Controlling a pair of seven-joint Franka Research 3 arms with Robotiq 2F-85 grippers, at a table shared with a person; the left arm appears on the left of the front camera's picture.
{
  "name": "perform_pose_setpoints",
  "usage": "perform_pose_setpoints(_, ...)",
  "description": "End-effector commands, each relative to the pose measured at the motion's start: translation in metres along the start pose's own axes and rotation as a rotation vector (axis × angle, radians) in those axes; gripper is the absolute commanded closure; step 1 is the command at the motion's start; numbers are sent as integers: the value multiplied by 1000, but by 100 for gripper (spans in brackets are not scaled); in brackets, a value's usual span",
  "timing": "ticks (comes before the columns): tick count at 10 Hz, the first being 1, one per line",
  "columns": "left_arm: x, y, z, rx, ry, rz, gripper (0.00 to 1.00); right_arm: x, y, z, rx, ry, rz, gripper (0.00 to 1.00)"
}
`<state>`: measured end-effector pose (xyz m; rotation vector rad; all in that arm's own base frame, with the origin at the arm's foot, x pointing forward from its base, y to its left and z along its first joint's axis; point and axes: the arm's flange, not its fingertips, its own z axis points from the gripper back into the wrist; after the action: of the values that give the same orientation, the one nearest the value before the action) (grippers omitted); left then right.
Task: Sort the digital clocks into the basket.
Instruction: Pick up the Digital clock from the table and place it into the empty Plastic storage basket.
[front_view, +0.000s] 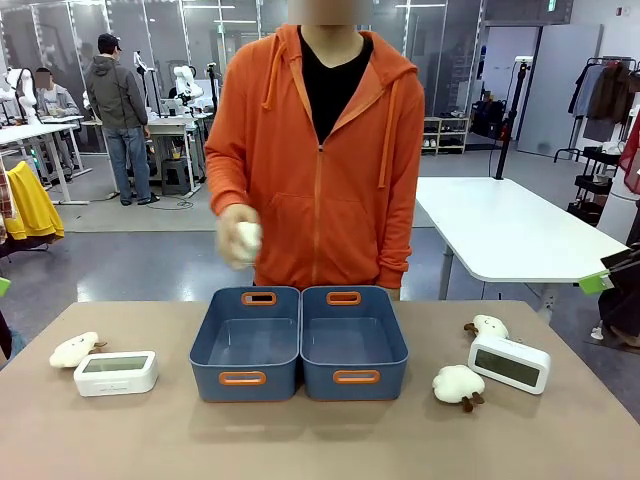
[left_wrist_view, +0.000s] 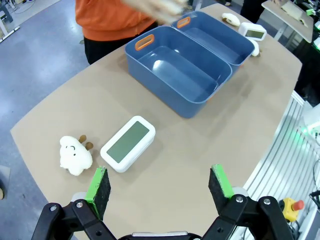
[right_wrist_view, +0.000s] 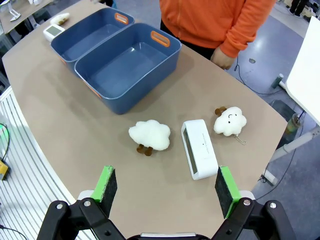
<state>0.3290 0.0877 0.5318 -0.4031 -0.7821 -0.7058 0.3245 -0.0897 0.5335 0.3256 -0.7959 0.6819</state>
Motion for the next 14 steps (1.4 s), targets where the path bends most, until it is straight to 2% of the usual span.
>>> perform_pose_setpoints(1,-2,1,0,-13,-1,-20,0,-2,0,1,7,-3,16,0)
perform_pose_setpoints(3,-2,1,0,-13,-1,-20,0,0,0,0,0,0,0,0)
perform_pose_setpoints(5,-2,1,0,-13,-1,-20,0,6,-15,-13,-49,135,204,0)
perform_pose_setpoints(6,-2,1,0,-13,-1,-20,0,8,-27,-18,-27,206,312,0)
perform_pose_setpoints(7,-2,1,0,-13,-1,-20,0,12,-44,-19,14,234,468,0)
perform_pose_setpoints(8,-2,1,0,-13,-1,-20,0,17,-59,-18,-3,261,519,0)
perform_pose_setpoints(10,-2,1,0,-13,-1,-20,0,28,-67,-60,57,281,436,0)
perform_pose_setpoints(12,-2,1,0,-13,-1,-20,0,19,-86,-128,56,332,367,0)
perform_pose_setpoints(14,-2,1,0,-13,-1,-20,0,11,-94,-165,7,367,307,0)
